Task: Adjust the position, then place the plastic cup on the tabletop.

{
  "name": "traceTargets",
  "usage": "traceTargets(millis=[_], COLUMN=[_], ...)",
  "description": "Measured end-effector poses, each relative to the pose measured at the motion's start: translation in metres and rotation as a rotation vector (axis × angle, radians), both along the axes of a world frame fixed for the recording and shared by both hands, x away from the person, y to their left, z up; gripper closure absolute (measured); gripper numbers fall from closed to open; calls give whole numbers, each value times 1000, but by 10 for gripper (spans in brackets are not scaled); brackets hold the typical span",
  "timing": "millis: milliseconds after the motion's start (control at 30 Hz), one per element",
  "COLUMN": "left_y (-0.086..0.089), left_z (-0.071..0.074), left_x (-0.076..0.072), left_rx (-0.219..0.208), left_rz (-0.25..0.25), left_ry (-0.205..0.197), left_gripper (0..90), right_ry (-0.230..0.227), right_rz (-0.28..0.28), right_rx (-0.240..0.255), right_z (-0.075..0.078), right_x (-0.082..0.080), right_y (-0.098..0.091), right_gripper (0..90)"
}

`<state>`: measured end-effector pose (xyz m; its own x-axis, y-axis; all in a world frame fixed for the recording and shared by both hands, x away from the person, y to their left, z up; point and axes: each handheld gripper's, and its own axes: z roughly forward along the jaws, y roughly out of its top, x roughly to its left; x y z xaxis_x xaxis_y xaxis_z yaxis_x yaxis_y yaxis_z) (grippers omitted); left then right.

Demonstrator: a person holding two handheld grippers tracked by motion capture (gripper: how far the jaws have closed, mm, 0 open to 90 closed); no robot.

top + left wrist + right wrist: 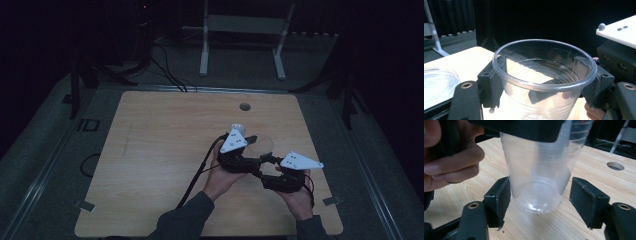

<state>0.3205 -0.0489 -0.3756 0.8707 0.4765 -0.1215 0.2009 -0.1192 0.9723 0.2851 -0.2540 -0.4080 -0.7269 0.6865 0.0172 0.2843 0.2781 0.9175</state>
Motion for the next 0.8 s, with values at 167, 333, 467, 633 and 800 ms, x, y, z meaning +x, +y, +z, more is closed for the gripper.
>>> traceTargets(millis=[167, 333, 467, 633, 800], left_y=[0, 0, 0, 1, 1], left_z=[0, -2, -3, -3, -4], left_x=[-1, -1, -2, -2, -3], left_rx=[12, 21, 27, 35, 38], left_rz=[9, 22, 31, 39, 48], left_ry=[-14, -22, -27, -38, -48], left_gripper=[288, 290, 291, 292, 293], right_ry=[1, 2, 0, -2, -2], right_rz=[-8, -27, -36, -43, -55], right_rx=[-3, 1, 4, 3, 6], right_z=[-1, -2, -2, -1, -2], right_x=[-1, -1, -3, -4, -4], right_y=[-3, -7, -10, -14, -18], right_gripper=[302, 284, 277, 277, 277])
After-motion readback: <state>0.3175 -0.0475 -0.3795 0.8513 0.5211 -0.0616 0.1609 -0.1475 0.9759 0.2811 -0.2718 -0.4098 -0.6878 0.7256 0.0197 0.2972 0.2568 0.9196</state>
